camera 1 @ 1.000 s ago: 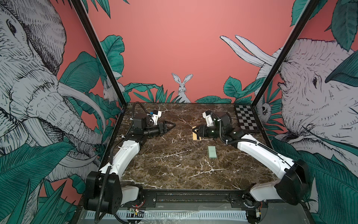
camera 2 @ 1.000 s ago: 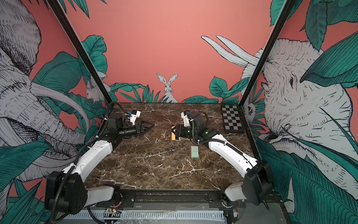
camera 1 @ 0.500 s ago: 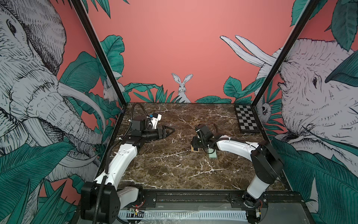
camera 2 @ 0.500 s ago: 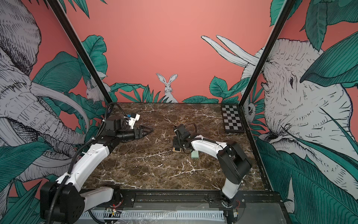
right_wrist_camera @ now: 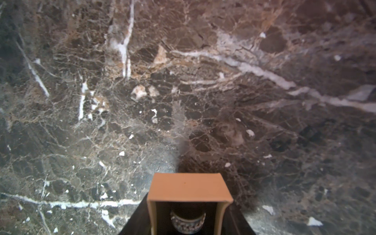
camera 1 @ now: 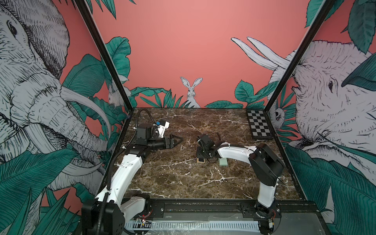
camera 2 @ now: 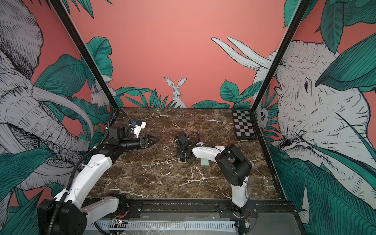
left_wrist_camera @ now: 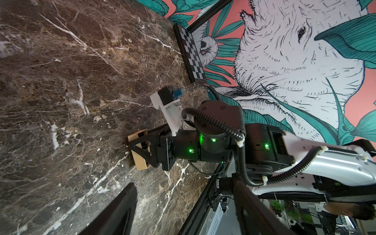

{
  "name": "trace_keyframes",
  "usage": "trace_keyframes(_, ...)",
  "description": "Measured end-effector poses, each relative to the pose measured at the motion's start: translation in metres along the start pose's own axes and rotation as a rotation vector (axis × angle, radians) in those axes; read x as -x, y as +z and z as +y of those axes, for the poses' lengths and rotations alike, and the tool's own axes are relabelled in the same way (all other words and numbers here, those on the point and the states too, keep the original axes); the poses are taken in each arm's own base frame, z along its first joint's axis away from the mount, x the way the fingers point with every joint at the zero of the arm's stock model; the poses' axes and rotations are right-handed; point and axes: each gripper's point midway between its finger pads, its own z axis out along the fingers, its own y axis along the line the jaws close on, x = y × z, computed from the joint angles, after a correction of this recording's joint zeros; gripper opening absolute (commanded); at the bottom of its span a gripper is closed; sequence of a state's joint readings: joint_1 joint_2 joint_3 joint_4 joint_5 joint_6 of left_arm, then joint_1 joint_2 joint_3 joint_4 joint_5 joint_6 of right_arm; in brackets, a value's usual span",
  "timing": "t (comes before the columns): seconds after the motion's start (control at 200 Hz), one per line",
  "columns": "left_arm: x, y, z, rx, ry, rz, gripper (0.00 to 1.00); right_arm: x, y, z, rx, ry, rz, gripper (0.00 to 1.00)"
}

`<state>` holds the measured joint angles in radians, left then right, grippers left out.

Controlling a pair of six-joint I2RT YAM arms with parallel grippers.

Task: Take the rings out of the lift-off lid box
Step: Place the jewelry box at the center of the board.

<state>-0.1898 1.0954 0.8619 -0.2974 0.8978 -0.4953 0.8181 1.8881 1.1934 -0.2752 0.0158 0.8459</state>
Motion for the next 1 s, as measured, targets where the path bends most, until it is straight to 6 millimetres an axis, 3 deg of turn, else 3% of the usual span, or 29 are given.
trace_keyframes(0.305, -0.010, -0.007, 0.002, 0.041, -0.017, 0.012, 0.77, -0.003, 0.004, 0.002, -0.004, 0.000, 0.016, 0.73)
trace_keyframes(0.46, -0.027, -0.010, 0.023, 0.155, -0.066, 0.053, 0.73, -0.006, -0.006, 0.000, -0.008, -0.014, 0.021, 0.75)
trace_keyframes(0.53, -0.037, -0.012, 0.035, 0.226, -0.089, 0.078, 0.71, -0.003, -0.023, 0.000, -0.003, -0.031, 0.010, 0.71)
trace_keyframes(0.63, -0.051, -0.005, 0.044, 0.307, -0.081, 0.107, 0.66, 0.013, -0.064, 0.010, 0.053, -0.098, -0.052, 0.61)
trace_keyframes(0.735, -0.082, 0.017, 0.042, 0.345, -0.057, 0.167, 0.60, 0.034, -0.116, 0.025, 0.171, -0.214, -0.144, 0.54)
trace_keyframes(0.81, -0.103, 0.033, 0.042, 0.381, -0.036, 0.206, 0.53, 0.045, -0.140, 0.028, 0.237, -0.290, -0.183, 0.48)
trace_keyframes(0.895, -0.113, 0.049, 0.046, 0.434, -0.018, 0.220, 0.52, 0.048, -0.144, 0.026, 0.268, -0.373, -0.181, 0.44)
trace_keyframes(1.0, -0.116, 0.066, 0.054, 0.495, -0.017, 0.202, 0.50, 0.037, -0.127, 0.024, 0.295, -0.462, -0.124, 0.41)
